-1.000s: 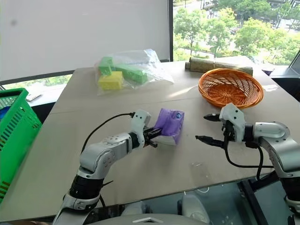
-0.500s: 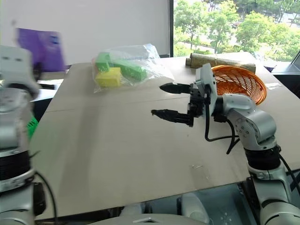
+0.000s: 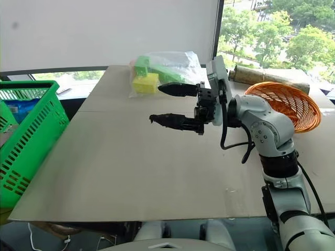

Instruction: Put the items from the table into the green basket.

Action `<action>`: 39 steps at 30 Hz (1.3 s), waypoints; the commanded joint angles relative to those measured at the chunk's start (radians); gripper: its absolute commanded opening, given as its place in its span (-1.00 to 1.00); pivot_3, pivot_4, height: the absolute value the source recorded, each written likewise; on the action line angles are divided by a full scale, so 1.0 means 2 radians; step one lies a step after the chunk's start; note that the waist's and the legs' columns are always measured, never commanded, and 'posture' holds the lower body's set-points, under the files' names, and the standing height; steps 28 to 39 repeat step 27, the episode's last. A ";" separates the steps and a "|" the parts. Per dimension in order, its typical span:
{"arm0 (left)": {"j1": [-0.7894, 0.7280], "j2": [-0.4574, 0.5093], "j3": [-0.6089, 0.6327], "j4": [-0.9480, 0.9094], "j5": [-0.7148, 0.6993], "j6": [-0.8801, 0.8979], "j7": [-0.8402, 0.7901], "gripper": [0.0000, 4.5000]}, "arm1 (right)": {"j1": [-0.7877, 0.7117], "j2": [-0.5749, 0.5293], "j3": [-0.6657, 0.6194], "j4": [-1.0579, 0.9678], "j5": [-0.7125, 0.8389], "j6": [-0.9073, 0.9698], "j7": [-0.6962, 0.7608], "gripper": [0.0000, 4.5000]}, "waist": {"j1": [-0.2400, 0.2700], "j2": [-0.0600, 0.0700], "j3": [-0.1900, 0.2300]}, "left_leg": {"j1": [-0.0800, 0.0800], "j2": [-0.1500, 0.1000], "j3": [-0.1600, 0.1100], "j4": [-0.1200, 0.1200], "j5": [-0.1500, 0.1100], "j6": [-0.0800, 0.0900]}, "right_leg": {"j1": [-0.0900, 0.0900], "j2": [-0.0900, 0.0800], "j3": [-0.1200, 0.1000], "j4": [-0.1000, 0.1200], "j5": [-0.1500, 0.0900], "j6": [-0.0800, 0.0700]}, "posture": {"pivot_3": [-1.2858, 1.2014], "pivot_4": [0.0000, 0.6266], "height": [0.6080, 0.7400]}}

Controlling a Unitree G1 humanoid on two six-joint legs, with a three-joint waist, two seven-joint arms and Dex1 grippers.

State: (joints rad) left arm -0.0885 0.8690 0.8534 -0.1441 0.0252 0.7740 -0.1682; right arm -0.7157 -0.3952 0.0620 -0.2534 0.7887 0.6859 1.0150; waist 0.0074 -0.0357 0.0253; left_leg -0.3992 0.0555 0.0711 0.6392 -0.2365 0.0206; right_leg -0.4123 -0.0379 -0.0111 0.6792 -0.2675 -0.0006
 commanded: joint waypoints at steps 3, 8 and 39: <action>-0.021 -0.001 -0.023 0.002 -0.011 -0.041 -0.005 0.49 | -0.007 -0.007 -0.007 -0.005 -0.005 -0.011 0.001 1.00 | 0.000 -0.001 -0.001 | 0.000 0.000 0.000 -0.001 0.000 0.000 | 0.000 0.000 0.000 0.000 0.000 0.000 | 0.06 -1.00 1.00; -0.072 -0.052 -0.058 -0.019 -0.071 -0.091 -0.028 0.49 | 0.034 -0.032 -0.007 -0.003 -0.031 -0.021 0.000 1.00 | 0.000 -0.001 -0.002 | 0.000 0.000 0.000 -0.002 0.000 0.000 | 0.000 -0.001 0.000 -0.001 0.000 0.000 | 0.06 -1.00 1.00; 0.137 -0.262 -0.420 -0.148 -0.122 -0.214 -0.148 0.49 | 0.309 -0.081 -0.039 0.151 -0.235 -0.271 -0.066 1.00 | -0.023 0.011 0.000 | 0.010 0.000 -0.001 0.002 0.001 0.003 | 0.008 0.010 0.003 0.000 -0.001 0.000 | -0.01 -1.00 1.00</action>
